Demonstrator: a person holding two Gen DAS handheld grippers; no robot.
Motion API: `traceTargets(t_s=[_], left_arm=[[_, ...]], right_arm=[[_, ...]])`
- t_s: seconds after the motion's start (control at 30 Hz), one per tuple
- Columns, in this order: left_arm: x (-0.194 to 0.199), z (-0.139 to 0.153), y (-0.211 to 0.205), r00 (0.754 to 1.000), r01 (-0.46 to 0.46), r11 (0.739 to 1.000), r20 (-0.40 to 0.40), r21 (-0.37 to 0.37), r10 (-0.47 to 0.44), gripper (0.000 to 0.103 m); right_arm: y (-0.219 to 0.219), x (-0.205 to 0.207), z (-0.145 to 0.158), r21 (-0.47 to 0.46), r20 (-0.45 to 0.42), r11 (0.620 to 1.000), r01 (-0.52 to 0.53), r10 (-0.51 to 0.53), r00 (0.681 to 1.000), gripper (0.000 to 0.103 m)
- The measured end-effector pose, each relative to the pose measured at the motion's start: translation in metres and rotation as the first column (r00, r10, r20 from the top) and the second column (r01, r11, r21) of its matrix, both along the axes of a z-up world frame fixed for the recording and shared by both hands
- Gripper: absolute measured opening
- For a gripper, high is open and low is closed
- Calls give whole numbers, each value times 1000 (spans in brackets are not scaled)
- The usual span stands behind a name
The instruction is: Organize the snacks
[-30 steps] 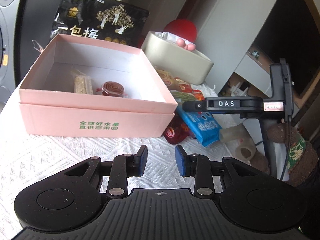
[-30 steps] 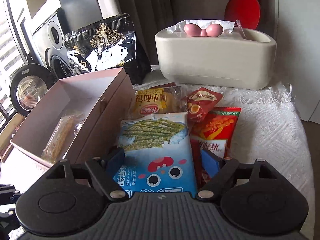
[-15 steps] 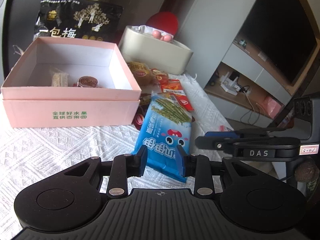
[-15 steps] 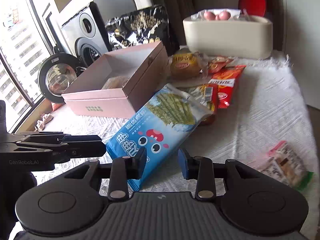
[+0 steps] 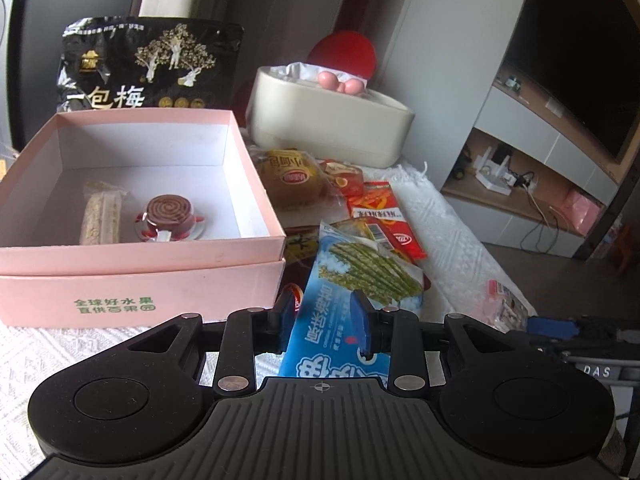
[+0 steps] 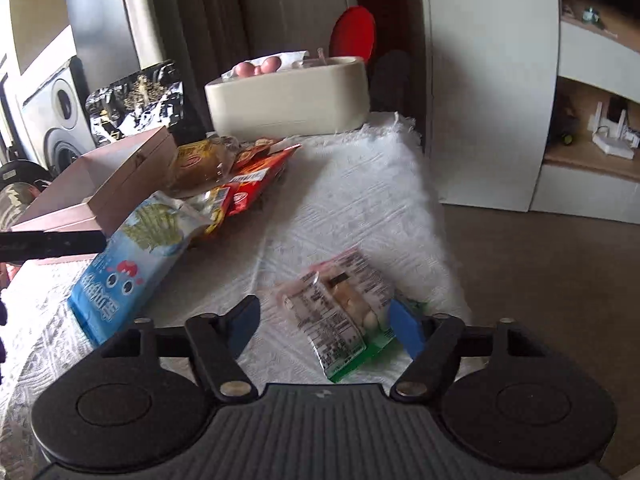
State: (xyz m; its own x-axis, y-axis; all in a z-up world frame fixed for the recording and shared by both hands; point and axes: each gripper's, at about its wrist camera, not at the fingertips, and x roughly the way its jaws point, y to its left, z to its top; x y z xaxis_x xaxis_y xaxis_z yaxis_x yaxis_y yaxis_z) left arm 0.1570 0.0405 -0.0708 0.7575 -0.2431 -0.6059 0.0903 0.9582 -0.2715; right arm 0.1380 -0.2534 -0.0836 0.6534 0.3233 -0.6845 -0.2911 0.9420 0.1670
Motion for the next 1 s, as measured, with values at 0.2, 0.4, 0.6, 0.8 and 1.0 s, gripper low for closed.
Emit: traceTargets(t_s=[0.2, 0.4, 0.6, 0.8, 1.0], left_arm=[[0, -5, -8, 999, 42, 999, -18, -2, -42, 35], [-11, 1, 1, 998, 54, 998, -40, 9, -54, 35], [-12, 1, 13, 999, 22, 999, -28, -33, -23, 35], [-11, -6, 20, 999, -12, 1000, -42, -28, 11, 35], [-10, -8, 27, 999, -2, 998, -41, -57, 0, 35]], right_arm=[[35, -18, -1, 33, -10, 988, -153, 153, 988, 56], [47, -26, 14, -32, 77, 986, -165, 167, 983, 57], [34, -7, 19, 15, 84, 998, -58, 57, 995, 65], [54, -11, 28, -65, 185, 996, -57, 68, 980, 53], [70, -8, 23, -25, 86, 988, -151, 153, 985, 21]])
